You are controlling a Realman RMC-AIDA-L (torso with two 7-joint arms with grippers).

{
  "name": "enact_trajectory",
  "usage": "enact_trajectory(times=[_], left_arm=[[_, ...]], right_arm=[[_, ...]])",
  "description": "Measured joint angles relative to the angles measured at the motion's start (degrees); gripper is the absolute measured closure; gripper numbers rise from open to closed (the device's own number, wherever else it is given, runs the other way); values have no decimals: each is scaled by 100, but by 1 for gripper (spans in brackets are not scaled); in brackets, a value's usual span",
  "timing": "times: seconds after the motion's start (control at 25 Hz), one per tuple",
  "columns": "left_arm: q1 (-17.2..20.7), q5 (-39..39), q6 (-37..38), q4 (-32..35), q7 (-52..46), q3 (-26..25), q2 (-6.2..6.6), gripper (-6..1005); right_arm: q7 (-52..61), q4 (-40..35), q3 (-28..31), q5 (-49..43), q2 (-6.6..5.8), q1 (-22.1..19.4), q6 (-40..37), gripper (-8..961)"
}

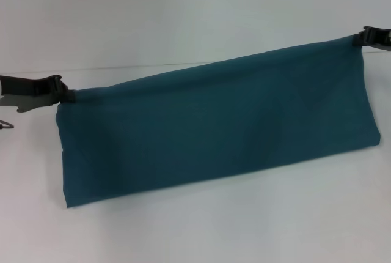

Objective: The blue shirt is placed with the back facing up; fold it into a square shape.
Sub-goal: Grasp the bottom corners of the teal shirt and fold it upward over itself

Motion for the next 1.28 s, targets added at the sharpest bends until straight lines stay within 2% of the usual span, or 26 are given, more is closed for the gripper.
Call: enact_trajectory(times=[0.4,0.88,1.28], left_arm=[[-19,6,-747,-216,42,110,-65,993],[-220,5,-1410,-610,-2,183,-68,992],[-283,-38,-1643,-740,-7,175,-93,992]], right_arm=[[2,652,-828,-5,87,271,1359,908],[1,847,-977,-82,119,415,1697,908],[-1,855,-1002,-79,109,429,1768,908]])
